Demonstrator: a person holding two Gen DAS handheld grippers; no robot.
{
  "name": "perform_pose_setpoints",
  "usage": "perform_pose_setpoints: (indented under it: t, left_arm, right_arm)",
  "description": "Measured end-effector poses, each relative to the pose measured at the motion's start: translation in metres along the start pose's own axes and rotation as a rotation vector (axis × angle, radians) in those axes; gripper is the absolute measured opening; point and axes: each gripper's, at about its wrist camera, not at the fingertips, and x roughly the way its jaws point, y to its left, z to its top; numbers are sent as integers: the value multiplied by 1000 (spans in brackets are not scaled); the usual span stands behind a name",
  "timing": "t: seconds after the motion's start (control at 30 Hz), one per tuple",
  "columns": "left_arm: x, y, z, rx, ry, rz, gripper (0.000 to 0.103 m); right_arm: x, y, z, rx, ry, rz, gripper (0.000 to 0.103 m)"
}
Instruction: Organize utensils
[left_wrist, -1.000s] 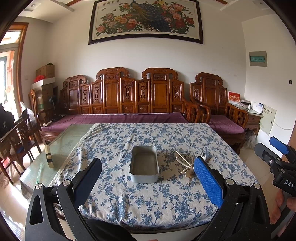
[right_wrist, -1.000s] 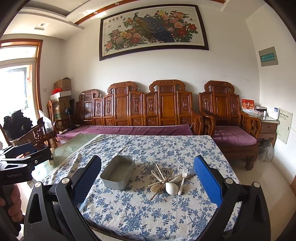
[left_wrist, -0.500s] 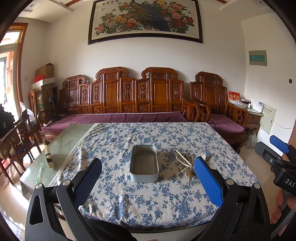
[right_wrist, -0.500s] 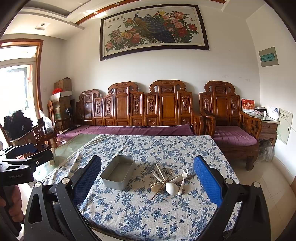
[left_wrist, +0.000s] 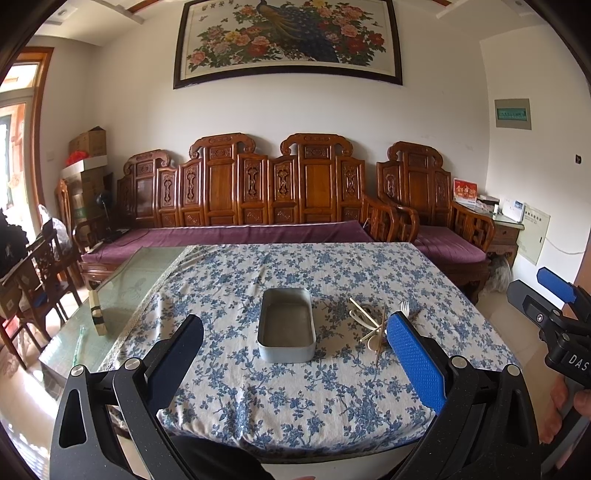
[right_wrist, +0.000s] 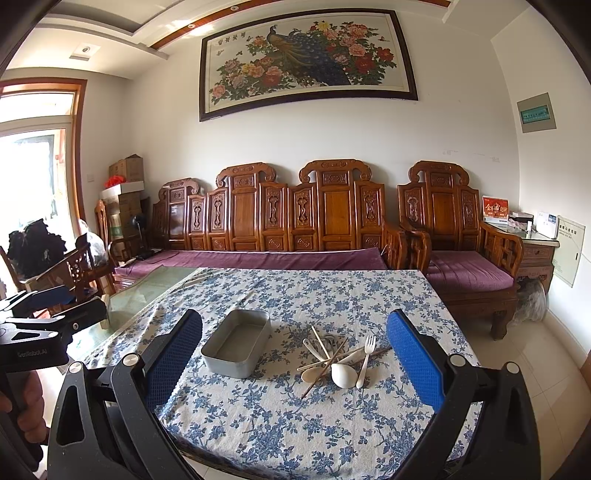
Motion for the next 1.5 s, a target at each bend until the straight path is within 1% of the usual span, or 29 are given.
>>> perform_pose_setpoints:
  t: [0.43,0.53,0.7,0.93,1.17,1.27,1.37,1.43,1.5]
  left_arm:
    - [3,-5,-2,12,17,-6,97]
    - [10,-5,-5,17,35,-9,97]
    - [33,-7,-9,32,79,-27,97]
    - [86,-23,-20,87,165,-94,97]
    - [147,-41,-37,135,263,-164,96]
    - [172,-48,-44,144,304,-186,96]
    - [195,-56,-51,156,332,-208,96]
    - [211,-61,-54,161,353,-232,96]
    - [224,-66,-56,168,370,-250,92]
  right_arm:
    - [1,1,-2,0,4,-1,100]
    - [1,6,0,1,15,1,100]
    - [17,-3,-5,-1,41,-1,100]
    - [65,-39,-22,-13,108,-2,99]
    - [125,-83,-44,11,215,2,84]
    - [153,-104,-59,51,280,-6,81]
    - [176,-115,-76,60,330,-17,76]
    - [190,-120,-85,76,358,-13,74]
    - [204,-125,-93,88,385,-15,71]
